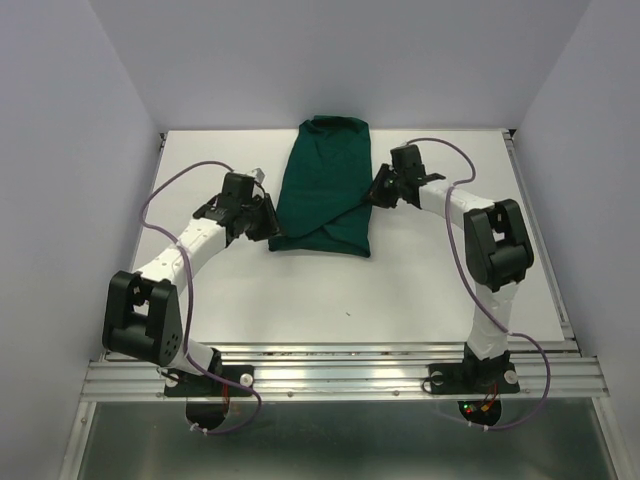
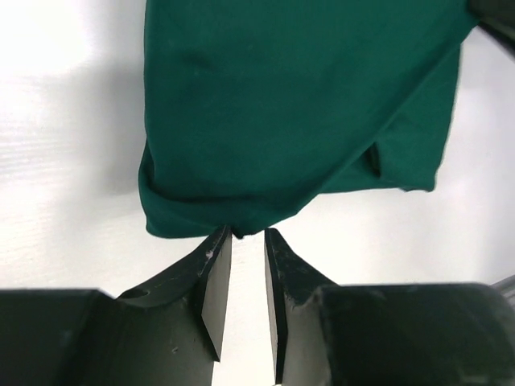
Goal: Prepare the surgical pack
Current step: Pack the surgical kit at the center of the board.
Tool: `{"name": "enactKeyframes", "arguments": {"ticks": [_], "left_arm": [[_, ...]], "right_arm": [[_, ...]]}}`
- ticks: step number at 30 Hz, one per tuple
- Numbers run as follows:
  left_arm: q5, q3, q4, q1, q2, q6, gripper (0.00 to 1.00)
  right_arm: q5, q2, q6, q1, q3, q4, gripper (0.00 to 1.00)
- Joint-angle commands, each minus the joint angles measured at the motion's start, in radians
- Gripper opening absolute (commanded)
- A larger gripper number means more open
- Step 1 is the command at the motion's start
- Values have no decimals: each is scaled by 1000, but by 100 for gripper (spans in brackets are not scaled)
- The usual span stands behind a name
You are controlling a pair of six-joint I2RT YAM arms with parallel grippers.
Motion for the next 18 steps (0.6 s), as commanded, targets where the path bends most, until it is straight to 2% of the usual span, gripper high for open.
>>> {"name": "enactKeyframes", "arguments": {"ticks": [1, 4, 5, 7, 11, 12, 15, 18], "left_arm": [[77, 105, 12, 40, -49, 11, 33], [65, 131, 27, 75, -7, -4, 28], [58, 155, 27, 85, 18, -16, 16], [27, 209, 8, 118, 104, -29, 0], [10, 296, -12, 139, 242, -23, 0], [-7, 309, -14, 142, 286, -29, 0], [-8, 358, -15, 144, 354, -33, 0], [-4, 382, -9, 142, 431, -46, 0]], "right_arm": [[97, -66, -58, -8, 1, 16, 36], [128, -102, -83, -8, 3, -6, 43], [143, -110, -84, -8, -2, -16, 44], [154, -136, -83, -8, -34, -15, 47], [136, -162, -61, -45, -104, -10, 42], [124, -164, -52, -56, -118, -12, 34], [120, -169, -53, -69, -154, -12, 21], [91, -153, -69, -69, -164, -12, 17]]}}
